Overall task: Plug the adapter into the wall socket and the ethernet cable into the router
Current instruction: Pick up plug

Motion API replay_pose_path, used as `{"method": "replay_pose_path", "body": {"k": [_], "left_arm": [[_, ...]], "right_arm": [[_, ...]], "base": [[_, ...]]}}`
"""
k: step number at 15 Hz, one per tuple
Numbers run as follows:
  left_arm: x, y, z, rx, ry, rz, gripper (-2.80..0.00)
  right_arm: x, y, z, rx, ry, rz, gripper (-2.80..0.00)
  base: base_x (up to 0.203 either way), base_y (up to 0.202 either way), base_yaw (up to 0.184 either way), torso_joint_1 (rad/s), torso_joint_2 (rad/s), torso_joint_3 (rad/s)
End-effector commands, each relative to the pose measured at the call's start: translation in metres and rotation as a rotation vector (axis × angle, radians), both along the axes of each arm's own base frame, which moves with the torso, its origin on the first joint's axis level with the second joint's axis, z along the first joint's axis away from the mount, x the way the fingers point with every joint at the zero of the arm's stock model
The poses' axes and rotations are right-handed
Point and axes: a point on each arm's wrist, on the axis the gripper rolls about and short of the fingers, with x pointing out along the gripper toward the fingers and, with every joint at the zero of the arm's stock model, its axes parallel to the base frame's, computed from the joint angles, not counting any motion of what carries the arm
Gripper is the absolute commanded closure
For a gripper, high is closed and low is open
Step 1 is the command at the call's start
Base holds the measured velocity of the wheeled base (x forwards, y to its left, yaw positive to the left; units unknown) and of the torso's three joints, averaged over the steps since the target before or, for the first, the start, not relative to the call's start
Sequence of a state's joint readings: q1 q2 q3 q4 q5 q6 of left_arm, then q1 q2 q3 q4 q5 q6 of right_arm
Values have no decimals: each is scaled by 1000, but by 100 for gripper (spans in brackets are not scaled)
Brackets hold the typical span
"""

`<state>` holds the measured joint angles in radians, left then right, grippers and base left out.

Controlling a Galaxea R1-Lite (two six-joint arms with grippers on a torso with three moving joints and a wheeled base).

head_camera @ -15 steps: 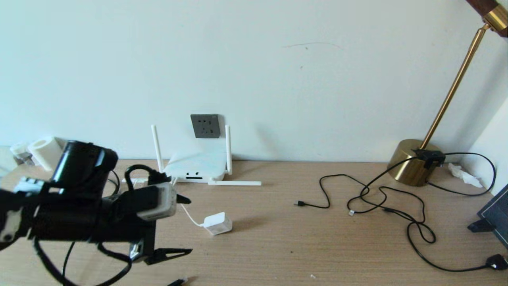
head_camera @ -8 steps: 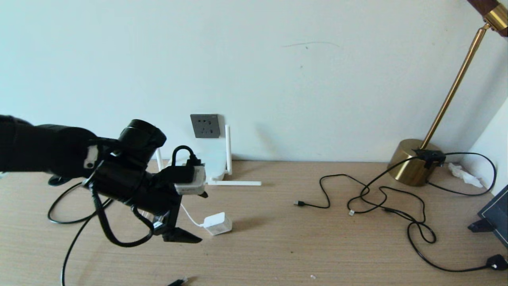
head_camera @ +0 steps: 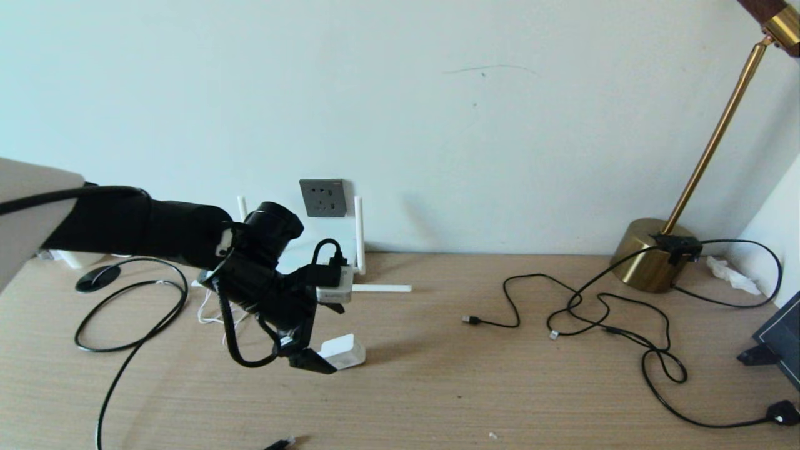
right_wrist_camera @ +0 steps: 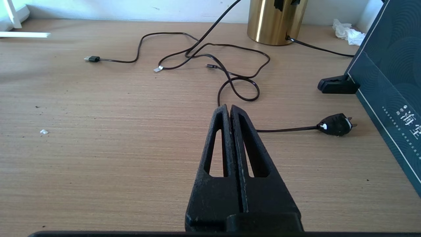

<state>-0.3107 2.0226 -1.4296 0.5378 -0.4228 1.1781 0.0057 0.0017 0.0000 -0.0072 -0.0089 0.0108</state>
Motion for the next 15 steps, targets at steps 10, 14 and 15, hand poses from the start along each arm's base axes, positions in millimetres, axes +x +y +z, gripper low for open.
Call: {"method": "replay_pose_path", "body": {"k": [10,14,15], "left_arm": [[10,-13,-19,13,40,-25,0],[10,-13,-21,15,48,-25,0],[9,-13,-21,16,49,-25,0]], "right_arm": [[0,0,0,0,-1,0,0],[0,0,0,0,-1,0,0],[0,0,0,0,-1,0,0]], "base": [[0,0,0,0,0,0],[0,0,0,0,0,0],[0,0,0,0,0,0]]}}
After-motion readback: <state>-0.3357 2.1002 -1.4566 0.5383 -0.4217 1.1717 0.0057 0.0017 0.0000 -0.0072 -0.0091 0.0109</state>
